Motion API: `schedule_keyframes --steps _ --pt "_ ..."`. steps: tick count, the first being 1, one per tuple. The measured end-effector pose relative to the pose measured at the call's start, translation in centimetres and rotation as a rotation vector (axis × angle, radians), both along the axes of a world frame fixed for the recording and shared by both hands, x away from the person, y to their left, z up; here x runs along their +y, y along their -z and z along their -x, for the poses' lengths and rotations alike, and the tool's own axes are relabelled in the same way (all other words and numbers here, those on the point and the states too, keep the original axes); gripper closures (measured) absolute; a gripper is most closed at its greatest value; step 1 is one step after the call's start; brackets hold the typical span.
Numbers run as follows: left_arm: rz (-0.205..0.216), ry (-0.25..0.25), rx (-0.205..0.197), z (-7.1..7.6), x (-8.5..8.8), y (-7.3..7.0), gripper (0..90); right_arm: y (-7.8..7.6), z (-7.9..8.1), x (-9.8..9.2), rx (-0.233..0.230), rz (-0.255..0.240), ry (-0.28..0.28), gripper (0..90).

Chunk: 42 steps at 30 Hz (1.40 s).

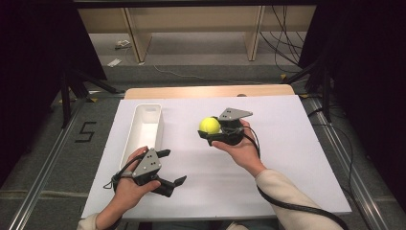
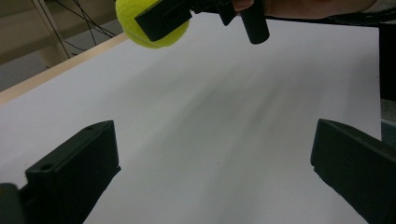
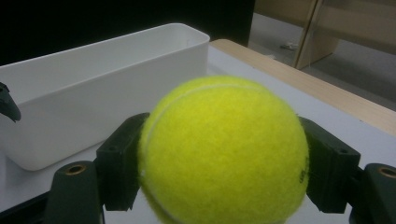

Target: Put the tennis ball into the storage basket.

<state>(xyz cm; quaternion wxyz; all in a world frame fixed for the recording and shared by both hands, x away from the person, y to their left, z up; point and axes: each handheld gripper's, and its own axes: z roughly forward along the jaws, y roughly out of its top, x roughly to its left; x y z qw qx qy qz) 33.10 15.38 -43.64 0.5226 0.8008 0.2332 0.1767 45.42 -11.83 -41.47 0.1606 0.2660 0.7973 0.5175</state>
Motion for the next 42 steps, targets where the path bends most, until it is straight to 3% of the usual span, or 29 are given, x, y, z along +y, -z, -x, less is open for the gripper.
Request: schedule_keyframes --steps 42 --pt "0.001 0.005 0.002 0.04 -0.06 0.01 0.5 -0.08 -0.20 0.83 -0.002 0.002 -0.015 26.7"
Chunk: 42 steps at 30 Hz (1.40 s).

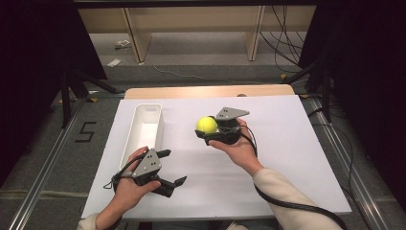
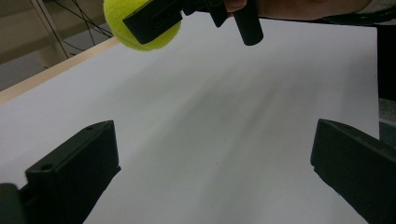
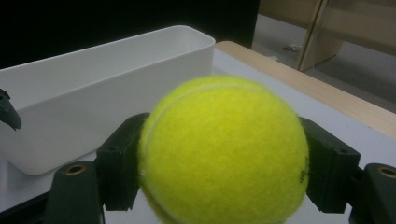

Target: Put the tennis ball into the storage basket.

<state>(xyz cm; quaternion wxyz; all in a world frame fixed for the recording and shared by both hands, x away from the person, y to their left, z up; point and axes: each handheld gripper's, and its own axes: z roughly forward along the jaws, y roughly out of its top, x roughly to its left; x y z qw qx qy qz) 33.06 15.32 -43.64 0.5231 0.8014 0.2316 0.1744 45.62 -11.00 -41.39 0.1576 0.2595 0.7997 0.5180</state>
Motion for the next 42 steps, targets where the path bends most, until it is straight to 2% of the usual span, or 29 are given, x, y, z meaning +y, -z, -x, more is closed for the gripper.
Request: schedule_keyframes --steps 42 --pt "-0.002 0.002 -0.001 0.0 0.0 0.0 0.5 -0.1 0.1 1.0 0.001 -0.007 -0.016 26.6"
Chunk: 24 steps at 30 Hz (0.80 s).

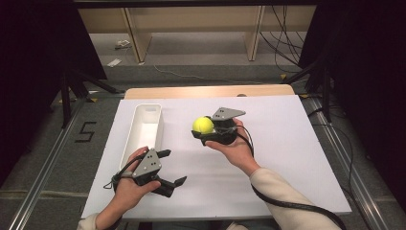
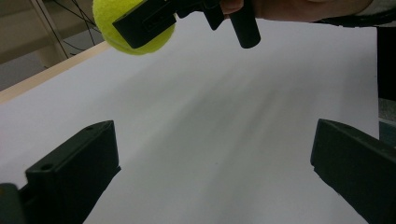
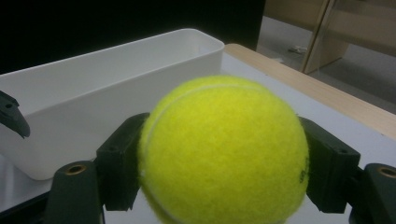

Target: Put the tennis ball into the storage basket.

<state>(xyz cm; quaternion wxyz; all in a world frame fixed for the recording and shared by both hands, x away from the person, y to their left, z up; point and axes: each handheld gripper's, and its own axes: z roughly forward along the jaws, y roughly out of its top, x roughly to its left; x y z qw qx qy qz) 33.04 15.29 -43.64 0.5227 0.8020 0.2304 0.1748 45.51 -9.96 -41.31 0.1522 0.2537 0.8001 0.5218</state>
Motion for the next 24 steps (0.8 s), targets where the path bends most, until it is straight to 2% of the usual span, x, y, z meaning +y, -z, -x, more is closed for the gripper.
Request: schedule_keyframes --steps 24 --pt "-0.001 0.004 0.003 0.03 -0.05 0.04 0.5 0.00 0.18 0.78 0.002 0.001 -0.013 26.7"
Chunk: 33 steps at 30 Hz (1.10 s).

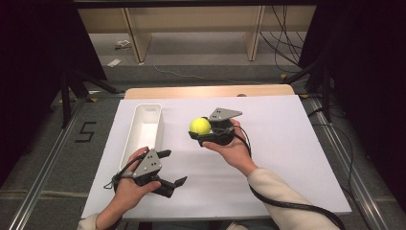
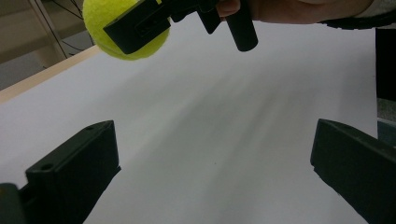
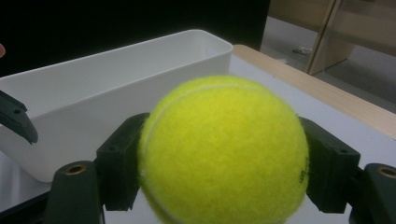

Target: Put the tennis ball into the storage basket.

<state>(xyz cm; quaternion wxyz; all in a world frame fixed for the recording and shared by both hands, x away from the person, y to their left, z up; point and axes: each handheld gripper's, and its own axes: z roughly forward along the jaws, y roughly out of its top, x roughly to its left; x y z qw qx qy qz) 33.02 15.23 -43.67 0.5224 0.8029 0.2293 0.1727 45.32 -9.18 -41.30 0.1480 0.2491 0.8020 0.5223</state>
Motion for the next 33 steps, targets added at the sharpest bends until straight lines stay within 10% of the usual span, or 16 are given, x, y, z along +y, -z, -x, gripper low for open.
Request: schedule_keyframes --steps 33 --pt "0.002 0.001 -0.001 0.02 0.03 -0.03 0.6 0.11 0.11 0.98 0.004 0.002 -0.021 26.7"
